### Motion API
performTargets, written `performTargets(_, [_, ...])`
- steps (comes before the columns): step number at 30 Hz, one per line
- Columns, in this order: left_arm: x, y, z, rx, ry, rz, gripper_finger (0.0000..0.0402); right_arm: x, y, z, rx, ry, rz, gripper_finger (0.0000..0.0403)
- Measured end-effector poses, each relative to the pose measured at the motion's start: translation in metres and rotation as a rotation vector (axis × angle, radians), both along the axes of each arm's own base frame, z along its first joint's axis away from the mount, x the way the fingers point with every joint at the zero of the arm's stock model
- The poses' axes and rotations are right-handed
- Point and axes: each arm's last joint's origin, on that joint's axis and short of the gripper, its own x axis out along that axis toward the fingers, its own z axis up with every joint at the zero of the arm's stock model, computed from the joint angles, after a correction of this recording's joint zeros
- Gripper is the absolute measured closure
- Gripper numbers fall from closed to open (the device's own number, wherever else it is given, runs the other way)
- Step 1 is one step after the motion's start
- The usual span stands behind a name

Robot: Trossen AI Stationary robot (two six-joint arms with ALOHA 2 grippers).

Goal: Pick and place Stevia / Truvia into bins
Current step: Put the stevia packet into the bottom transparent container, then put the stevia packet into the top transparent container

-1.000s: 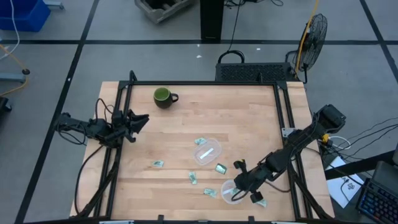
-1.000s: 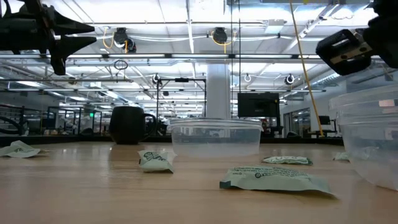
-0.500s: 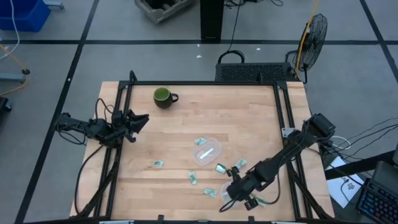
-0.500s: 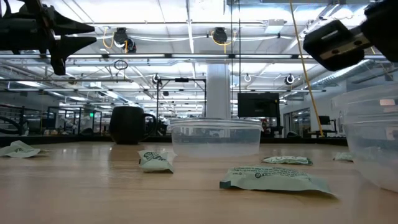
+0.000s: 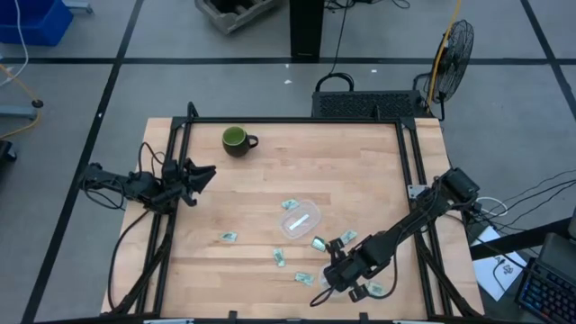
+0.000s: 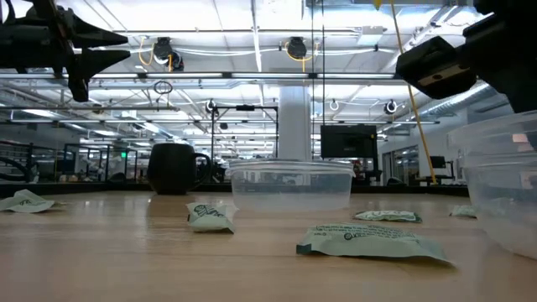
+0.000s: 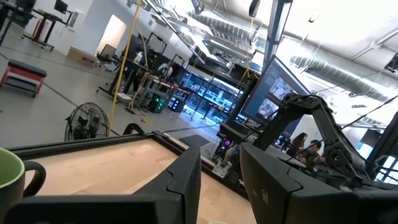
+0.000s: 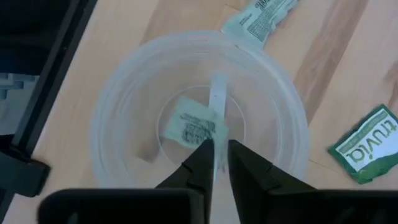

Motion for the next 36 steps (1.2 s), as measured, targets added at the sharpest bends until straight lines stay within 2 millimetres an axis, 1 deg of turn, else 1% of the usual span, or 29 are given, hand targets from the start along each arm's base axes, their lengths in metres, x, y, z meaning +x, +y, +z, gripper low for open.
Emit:
performTargets(6, [0.0,0.0,0.0,0.001,0.002,0.0,0.0284,-0.002,-0.002,0.0,-0.015,0.021,-0.003,0.0313])
performTargets(10, [0.0,0.0,0.0,-0.012,-0.004,-0.005,0.0284,-0.003,-0.005,0.009,-0.014,-0.014,-0.012,0.0295])
performTargets(14, [0.0,-0.001,0.001,-0.022,-0.027,-0.044,0.0284,-0.006,-0.008,0.027,-0.018,-0.084,0.013,0.029])
performTargets(20, [-0.002,-0.002,0.012,0.013,-0.091,-0.106,0.0284,-0.019,-0.019,0.069,0.055,-0.201,0.012,0.0297])
performTargets(22, [-0.003,-0.002,0.019,0.034,-0.089,-0.117,0.0284,-0.025,-0.023,0.083,0.075,-0.243,-0.01,0.0301])
performTargets(24, [-0.002,-0.003,0.027,0.055,-0.045,-0.121,0.0284,-0.031,-0.029,0.095,0.072,-0.299,-0.039,0.0304])
performTargets(26, [0.002,-0.004,0.038,0.071,0.013,-0.122,0.0284,-0.039,-0.036,0.101,0.07,-0.337,-0.041,0.0305])
performTargets(28, [0.007,-0.006,0.052,0.075,0.059,-0.128,0.0284,-0.048,-0.047,0.101,0.071,-0.35,-0.034,0.0305])
performTargets(30, [0.015,-0.008,0.067,0.085,0.112,-0.142,0.0284,-0.058,-0.06,0.104,0.098,-0.378,-0.067,0.0305])
performTargets(33, [0.034,-0.015,0.088,0.104,0.193,-0.166,0.0284,-0.077,-0.083,0.113,0.146,-0.445,-0.132,0.0308])
performTargets(36, [0.058,-0.022,0.099,0.075,0.265,-0.184,0.0284,-0.099,-0.105,0.119,0.162,-0.541,-0.175,0.0309])
